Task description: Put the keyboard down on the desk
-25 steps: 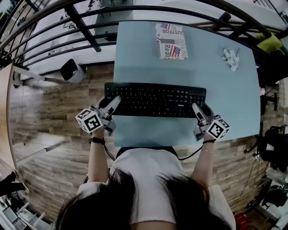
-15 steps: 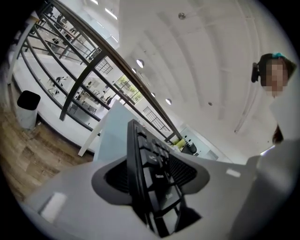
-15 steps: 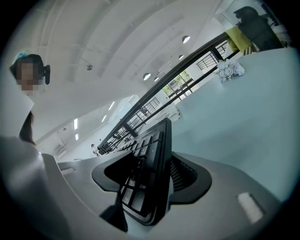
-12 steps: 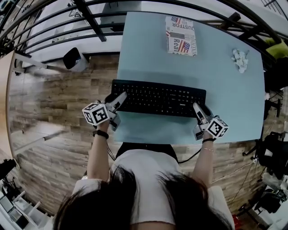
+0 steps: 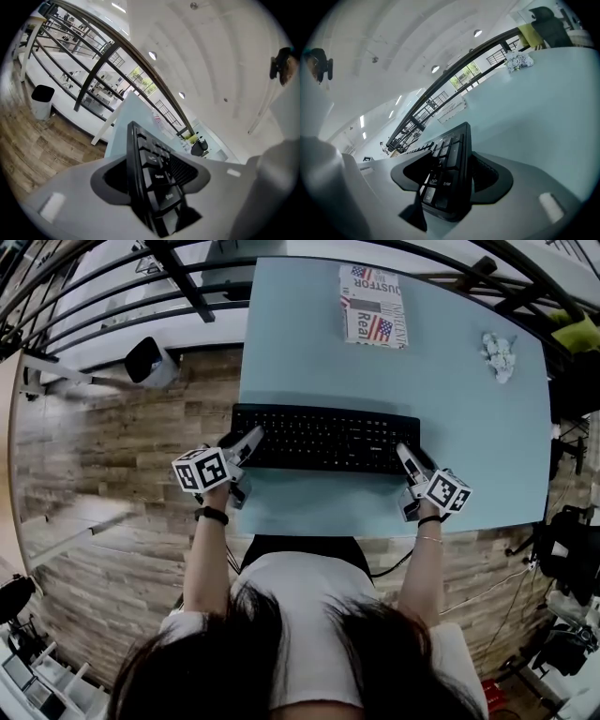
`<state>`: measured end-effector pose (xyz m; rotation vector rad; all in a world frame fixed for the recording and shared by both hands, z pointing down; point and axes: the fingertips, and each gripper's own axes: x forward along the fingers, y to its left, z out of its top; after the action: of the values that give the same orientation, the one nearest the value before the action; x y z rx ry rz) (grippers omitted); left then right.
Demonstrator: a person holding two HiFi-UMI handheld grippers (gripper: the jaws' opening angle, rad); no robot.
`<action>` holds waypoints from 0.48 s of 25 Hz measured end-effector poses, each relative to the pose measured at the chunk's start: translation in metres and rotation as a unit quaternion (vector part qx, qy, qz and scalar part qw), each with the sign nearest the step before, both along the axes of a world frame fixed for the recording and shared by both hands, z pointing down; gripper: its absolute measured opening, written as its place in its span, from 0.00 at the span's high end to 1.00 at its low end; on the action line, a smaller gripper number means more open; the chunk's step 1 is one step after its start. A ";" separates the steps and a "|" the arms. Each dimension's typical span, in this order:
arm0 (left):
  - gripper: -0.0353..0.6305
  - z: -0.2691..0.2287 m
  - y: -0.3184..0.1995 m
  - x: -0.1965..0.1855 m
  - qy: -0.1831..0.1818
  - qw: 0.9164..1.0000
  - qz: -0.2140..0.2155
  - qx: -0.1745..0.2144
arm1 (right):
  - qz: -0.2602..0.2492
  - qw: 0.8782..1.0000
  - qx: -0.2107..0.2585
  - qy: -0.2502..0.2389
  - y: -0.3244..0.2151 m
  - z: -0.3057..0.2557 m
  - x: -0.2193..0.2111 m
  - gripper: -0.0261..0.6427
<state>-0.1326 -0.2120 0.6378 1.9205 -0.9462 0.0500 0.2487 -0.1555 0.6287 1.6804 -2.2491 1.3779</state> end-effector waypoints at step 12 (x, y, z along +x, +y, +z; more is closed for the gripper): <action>0.50 0.018 0.004 -0.002 -0.046 0.997 -0.016 -0.061 | 0.014 0.999 -0.052 -0.006 -0.003 0.014 -0.008 0.60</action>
<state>-0.1348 -0.2084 0.6554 1.8033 -1.0119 0.1735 0.2404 -0.1582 0.6430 1.6822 -2.1275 1.4857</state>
